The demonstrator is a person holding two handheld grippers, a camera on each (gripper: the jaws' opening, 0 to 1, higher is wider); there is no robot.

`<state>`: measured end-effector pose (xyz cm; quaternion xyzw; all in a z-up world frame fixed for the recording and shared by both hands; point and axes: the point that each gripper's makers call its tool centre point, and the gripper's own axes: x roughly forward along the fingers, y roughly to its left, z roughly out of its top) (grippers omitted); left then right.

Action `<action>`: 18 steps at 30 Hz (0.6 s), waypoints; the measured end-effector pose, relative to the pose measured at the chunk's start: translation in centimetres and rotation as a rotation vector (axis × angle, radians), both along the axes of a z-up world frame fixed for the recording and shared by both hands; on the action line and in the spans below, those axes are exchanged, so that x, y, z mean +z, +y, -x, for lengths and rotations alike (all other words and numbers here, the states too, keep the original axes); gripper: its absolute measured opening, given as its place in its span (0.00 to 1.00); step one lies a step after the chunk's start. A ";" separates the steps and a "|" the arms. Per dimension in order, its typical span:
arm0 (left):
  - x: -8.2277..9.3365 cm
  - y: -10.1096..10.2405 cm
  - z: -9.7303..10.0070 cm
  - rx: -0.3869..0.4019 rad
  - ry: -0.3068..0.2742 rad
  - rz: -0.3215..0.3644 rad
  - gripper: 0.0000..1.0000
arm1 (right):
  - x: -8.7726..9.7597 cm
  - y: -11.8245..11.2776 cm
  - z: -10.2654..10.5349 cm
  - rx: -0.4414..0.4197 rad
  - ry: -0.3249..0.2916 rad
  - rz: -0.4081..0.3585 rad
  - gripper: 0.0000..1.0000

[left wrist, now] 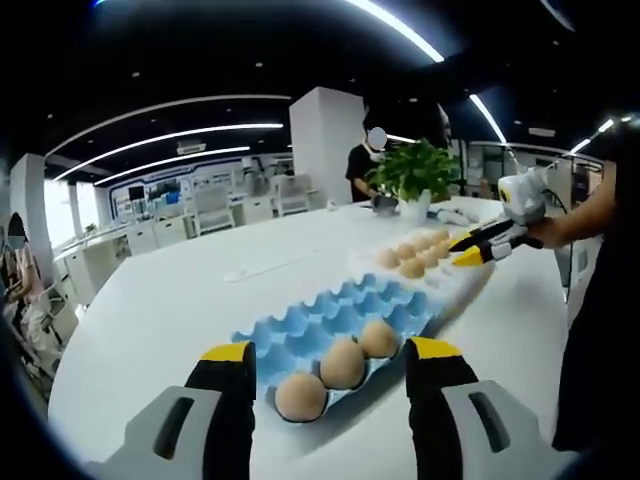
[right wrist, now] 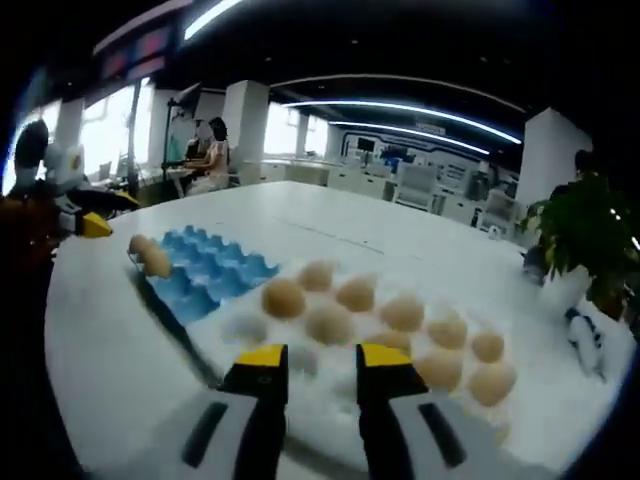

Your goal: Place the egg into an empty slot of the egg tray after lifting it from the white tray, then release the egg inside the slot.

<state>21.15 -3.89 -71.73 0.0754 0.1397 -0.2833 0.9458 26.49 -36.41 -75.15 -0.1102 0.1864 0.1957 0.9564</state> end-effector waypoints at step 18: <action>0.3 0.0 -0.4 0.007 0.009 0.016 0.59 | -2.5 -6.1 0.2 -0.184 0.078 -0.086 0.28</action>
